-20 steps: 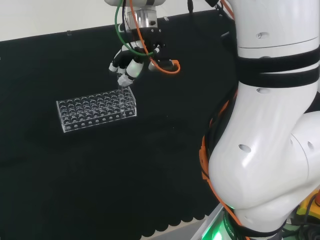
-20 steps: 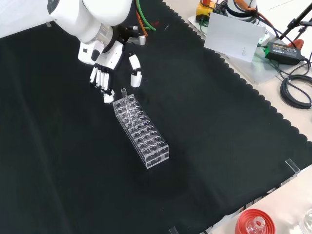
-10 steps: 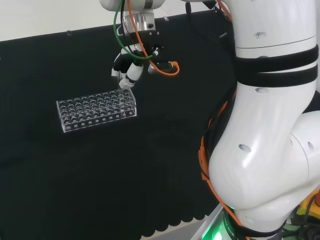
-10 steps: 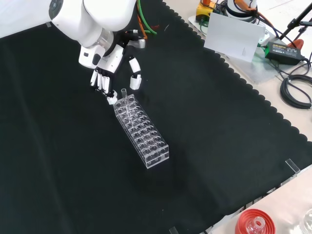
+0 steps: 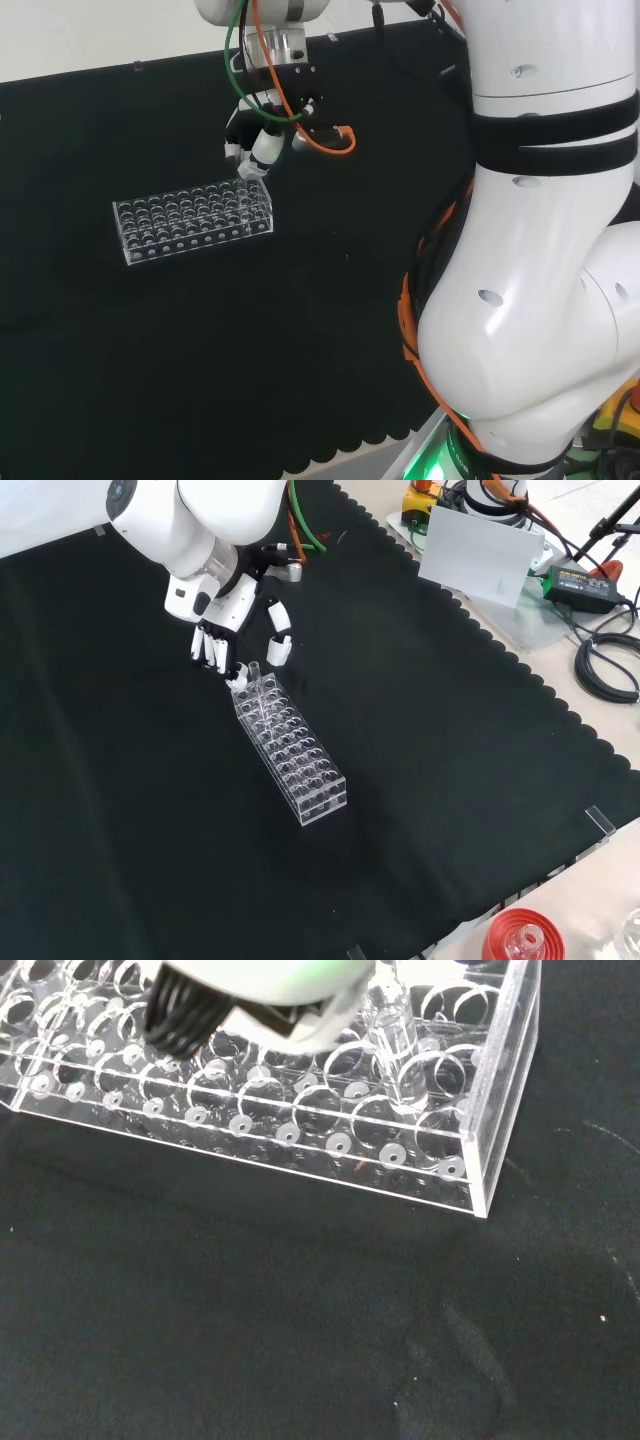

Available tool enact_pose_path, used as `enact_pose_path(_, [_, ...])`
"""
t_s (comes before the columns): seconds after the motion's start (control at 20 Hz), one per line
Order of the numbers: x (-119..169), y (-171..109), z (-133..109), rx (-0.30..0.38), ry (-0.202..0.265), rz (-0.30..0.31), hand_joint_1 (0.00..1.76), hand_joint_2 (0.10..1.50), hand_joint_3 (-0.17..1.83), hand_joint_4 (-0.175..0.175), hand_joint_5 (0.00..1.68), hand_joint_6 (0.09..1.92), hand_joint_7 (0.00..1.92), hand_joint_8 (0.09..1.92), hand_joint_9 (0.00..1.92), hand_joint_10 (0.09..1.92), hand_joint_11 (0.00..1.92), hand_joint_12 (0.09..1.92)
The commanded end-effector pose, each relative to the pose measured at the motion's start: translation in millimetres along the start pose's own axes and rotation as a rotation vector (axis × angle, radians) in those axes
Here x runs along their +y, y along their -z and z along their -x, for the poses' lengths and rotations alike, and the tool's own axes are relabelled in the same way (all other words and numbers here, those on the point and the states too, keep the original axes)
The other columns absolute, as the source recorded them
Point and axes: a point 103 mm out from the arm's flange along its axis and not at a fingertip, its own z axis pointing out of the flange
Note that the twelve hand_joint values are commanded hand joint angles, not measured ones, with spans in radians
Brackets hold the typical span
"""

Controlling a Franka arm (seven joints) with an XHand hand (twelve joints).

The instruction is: Pick up the test tube.

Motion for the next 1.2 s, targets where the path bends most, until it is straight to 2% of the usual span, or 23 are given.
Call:
enact_pose_path(0.05, [7.4, -0.8, -5.0, -0.001, 0.004, 0.001, 1.07, 0.58, 0.71, -0.090, 0.56, 0.80, 0.89, 0.73, 0.68, 0.79, 0.34, 1.46])
enact_pose_path(0.5, [11.5, 3.2, -7.2, -0.005, 0.000, 0.036, 1.12, 0.57, 0.73, -0.129, 0.72, 0.83, 1.11, 0.65, 0.87, 0.70, 0.49, 1.38])
enact_pose_path(0.75, [12.4, 4.3, -8.0, -0.001, 0.000, 0.046, 1.16, 0.56, 0.74, -0.169, 0.86, 0.79, 1.27, 0.57, 1.01, 0.65, 0.62, 1.33])
enact_pose_path(1.0, [14.4, 4.2, -9.9, -0.002, 0.000, 0.053, 1.19, 0.55, 0.75, -0.175, 0.97, 0.75, 1.38, 0.52, 1.09, 0.61, 0.68, 1.31])
enact_pose_path(1.1, [15.7, 4.5, -11.1, 0.000, -0.001, 0.059, 1.19, 0.73, 0.52, -0.175, 1.10, 0.74, 1.43, 0.49, 1.12, 0.61, 0.69, 1.30])
enact_pose_path(1.2, [17.6, 5.0, -12.3, -0.005, -0.002, 0.066, 1.19, 0.83, 0.35, -0.175, 1.17, 0.69, 1.47, 0.46, 1.14, 0.60, 0.71, 1.30])
